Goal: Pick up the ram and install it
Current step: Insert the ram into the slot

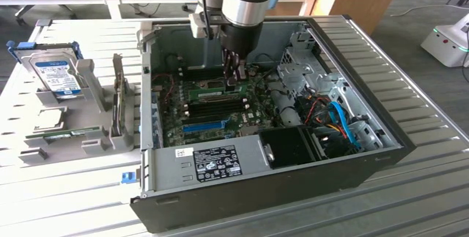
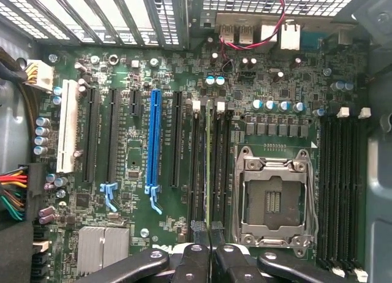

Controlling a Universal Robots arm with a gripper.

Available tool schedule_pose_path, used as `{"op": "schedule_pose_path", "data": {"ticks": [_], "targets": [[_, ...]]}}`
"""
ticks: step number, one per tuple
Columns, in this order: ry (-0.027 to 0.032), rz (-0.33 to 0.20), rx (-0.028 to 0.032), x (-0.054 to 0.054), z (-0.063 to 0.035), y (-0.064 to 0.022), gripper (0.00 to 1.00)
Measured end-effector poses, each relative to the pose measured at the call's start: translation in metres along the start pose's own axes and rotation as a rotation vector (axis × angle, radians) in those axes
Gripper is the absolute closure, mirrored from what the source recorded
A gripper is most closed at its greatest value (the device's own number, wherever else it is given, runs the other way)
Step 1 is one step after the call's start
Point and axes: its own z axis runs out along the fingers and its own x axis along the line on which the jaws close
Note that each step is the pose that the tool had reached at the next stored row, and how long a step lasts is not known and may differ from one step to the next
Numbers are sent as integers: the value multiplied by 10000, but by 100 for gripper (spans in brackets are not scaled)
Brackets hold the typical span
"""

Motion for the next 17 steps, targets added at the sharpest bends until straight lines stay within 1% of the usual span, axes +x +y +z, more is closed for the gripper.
{"op": "schedule_pose_path", "data": {"ticks": [7,17], "targets": [[3,-1,-1,26,-1,0,88],[2,0,1,27,-1,0,88]]}}
